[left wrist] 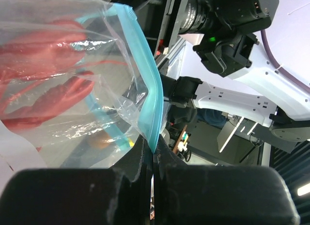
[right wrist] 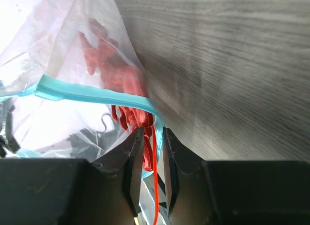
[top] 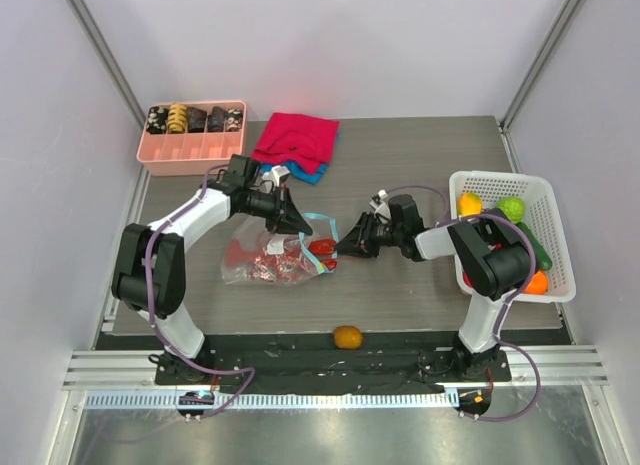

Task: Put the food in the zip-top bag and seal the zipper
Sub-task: Adjust the zipper food storage bag at the center of the board.

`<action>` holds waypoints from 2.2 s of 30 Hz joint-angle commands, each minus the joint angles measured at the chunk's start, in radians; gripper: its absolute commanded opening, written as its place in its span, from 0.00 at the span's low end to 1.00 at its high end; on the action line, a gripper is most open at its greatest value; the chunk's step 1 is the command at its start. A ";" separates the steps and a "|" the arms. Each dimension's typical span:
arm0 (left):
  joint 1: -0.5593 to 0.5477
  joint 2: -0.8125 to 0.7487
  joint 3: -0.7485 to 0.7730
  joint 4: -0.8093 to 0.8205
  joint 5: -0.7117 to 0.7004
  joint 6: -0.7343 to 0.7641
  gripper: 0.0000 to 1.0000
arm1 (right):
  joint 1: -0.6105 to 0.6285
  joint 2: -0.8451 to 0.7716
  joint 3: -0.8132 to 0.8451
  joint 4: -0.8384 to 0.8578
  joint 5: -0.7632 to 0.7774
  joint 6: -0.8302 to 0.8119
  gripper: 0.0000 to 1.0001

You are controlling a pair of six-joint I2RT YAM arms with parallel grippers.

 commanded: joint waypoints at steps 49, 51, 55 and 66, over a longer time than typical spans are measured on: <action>0.031 -0.066 -0.014 0.037 0.059 -0.041 0.00 | -0.028 0.073 0.004 0.246 -0.040 0.141 0.35; 0.034 -0.065 -0.014 0.039 0.061 -0.043 0.00 | -0.041 0.061 0.004 0.199 -0.049 0.110 0.35; 0.034 -0.062 -0.009 0.040 0.062 -0.041 0.00 | -0.061 0.034 -0.003 0.163 -0.060 0.058 0.35; 0.034 -0.054 -0.006 0.042 0.059 -0.046 0.00 | -0.047 0.051 0.006 0.191 -0.049 0.056 0.34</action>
